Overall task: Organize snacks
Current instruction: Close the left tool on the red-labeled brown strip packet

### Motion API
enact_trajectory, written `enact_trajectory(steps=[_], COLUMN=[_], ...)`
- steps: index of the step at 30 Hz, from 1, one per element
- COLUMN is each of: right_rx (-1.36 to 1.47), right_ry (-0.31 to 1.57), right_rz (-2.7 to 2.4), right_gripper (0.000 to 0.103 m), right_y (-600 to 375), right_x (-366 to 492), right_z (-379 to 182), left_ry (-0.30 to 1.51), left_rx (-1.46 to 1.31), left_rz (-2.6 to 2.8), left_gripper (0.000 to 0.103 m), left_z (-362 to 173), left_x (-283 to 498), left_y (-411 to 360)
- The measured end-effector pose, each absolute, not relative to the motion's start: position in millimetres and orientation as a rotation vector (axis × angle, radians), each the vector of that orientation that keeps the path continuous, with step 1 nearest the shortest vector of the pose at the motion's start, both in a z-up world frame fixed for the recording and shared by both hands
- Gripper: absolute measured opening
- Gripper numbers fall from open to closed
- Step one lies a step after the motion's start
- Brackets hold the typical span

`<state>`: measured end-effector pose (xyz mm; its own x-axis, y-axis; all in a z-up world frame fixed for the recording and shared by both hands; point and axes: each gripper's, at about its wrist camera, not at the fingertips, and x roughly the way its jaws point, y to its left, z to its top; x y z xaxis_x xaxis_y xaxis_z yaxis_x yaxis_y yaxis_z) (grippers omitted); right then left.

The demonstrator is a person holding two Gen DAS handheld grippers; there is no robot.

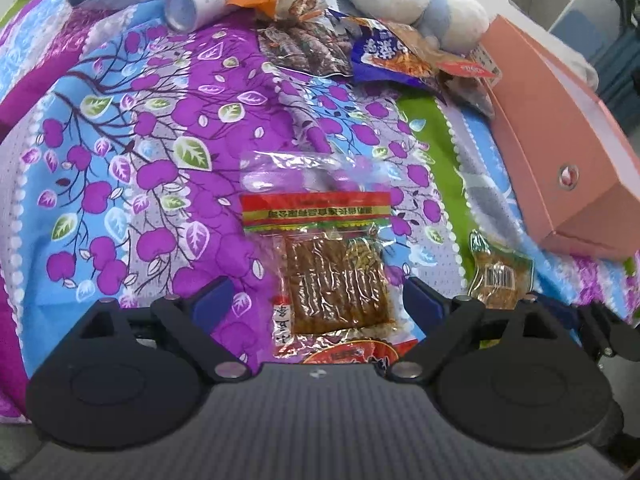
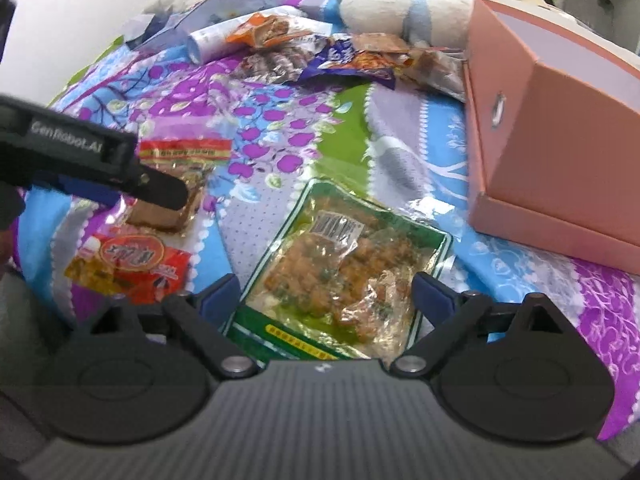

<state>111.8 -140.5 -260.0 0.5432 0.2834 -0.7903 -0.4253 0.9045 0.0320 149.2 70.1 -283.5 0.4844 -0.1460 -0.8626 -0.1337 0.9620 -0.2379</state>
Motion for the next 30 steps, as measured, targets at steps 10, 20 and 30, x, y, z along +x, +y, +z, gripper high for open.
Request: enact_trajectory(steps=[10,20,30], right_rx=[-0.211,-0.157,-0.137], right_ry=[0.864,0.861,0.869], right_rz=[0.487,0.449,0.413], right_gripper=[0.067,0.061,0.061], right_y=[-134.7,-143.7,-150.2], right_x=[107.2,106.0,104.1], right_z=[-257.9,-246.0,-237.3], left_ry=[1.092,1.069,1.029], left_rx=[-0.135,-0.074,-0.164], left_rz=[0.012,-0.009,-0.006], left_gripper=[0.093,0.064,0.058], left_z=[-292.7,-287.0,-276.6], left_x=[153.4,145.7,134.1], left_y=[45.1,40.4,46.8])
